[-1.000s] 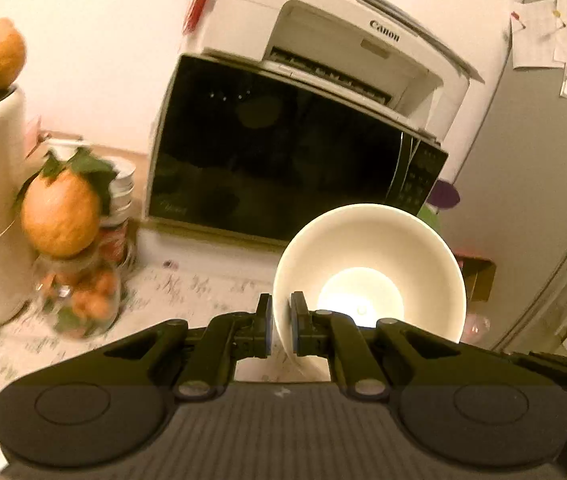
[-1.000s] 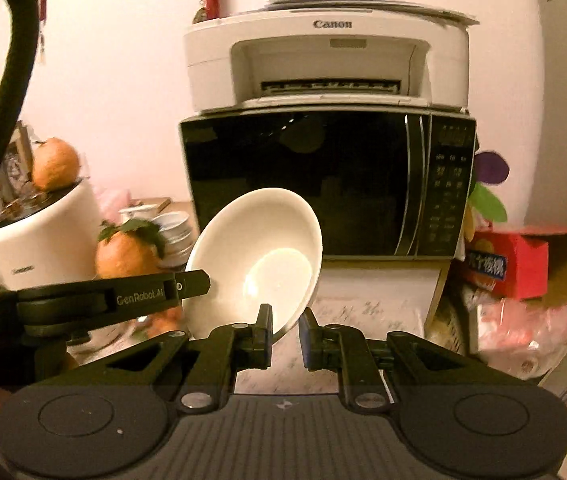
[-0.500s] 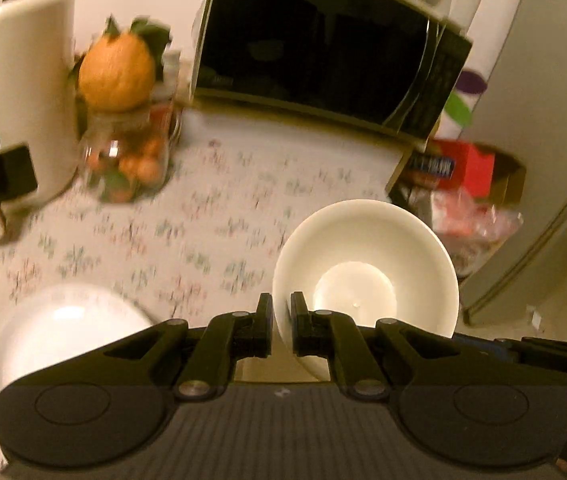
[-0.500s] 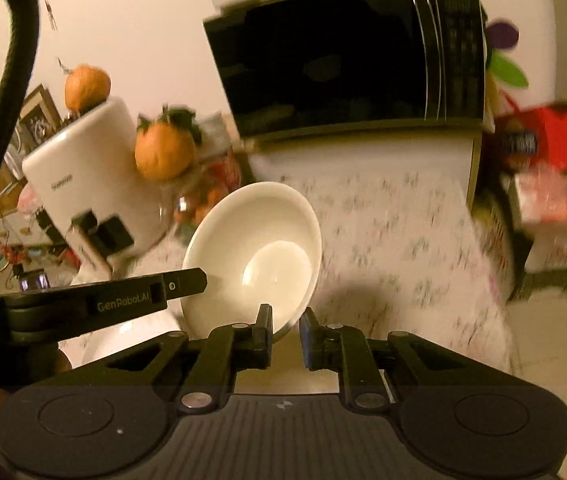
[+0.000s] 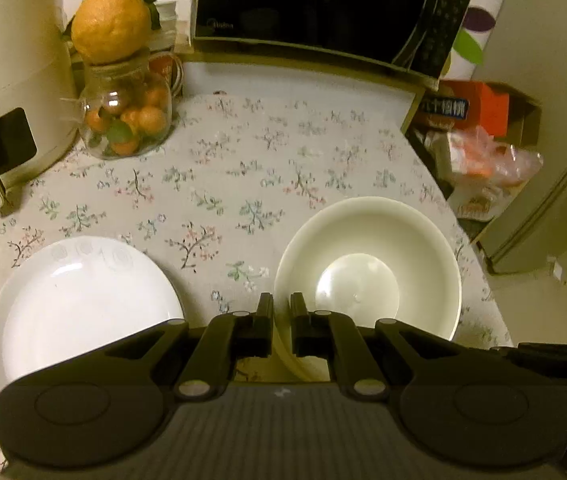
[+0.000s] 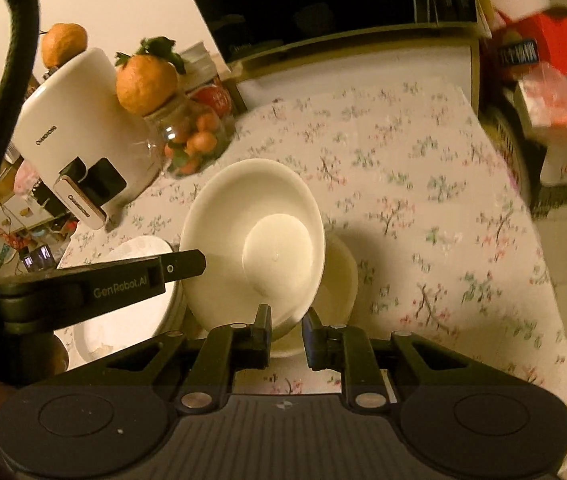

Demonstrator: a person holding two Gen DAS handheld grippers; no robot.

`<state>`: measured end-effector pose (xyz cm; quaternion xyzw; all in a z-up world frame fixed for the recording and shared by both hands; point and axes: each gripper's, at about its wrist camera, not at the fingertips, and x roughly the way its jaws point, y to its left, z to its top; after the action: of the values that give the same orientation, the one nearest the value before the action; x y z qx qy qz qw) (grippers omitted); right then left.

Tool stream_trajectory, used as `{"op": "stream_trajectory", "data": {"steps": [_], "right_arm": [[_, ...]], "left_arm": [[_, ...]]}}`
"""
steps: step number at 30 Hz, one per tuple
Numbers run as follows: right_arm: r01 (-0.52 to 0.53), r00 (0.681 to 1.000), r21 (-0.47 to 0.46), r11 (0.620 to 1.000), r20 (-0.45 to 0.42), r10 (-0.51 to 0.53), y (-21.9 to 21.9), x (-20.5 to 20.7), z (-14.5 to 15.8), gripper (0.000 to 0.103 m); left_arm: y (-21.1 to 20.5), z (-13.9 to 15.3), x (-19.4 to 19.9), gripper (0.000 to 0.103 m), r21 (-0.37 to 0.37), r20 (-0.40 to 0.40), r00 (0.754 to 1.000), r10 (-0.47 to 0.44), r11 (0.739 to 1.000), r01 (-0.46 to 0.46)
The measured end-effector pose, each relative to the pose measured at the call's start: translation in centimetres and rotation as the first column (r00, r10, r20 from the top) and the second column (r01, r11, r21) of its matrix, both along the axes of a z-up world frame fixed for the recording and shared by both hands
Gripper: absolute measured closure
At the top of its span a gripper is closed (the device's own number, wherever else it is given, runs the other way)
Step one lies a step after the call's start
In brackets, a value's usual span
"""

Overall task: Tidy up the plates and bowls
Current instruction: 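Lift and carry the small cream bowl with both grippers to the bowl stack, then lower the small bowl into the stacked bowls and open both grippers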

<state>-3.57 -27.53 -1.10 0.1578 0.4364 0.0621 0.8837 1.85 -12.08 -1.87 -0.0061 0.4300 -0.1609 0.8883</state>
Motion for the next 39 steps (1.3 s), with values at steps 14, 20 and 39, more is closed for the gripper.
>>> {"op": "stream_trajectory", "data": {"steps": [14,20,39], "right_arm": [[0.015,0.998,0.037,0.999,-0.068,-0.012,-0.5,0.8,-2.1,0.086],[0.026,0.997,0.042,0.999,-0.070,-0.023,-0.8,1.0,-2.3,0.083],[0.055,0.997,0.015,0.998,-0.054,-0.054,-0.9,0.8,-2.3,0.072]], "left_arm": [[-0.7,-1.4,0.5,0.095,0.068,-0.034,0.999,-0.020,0.997,0.022],[-0.8,-1.7,0.7,0.094,0.068,-0.044,0.999,-0.029,0.997,0.032],[-1.1,-1.9,0.6,0.088,0.099,-0.039,0.998,-0.056,0.993,0.059]]}}
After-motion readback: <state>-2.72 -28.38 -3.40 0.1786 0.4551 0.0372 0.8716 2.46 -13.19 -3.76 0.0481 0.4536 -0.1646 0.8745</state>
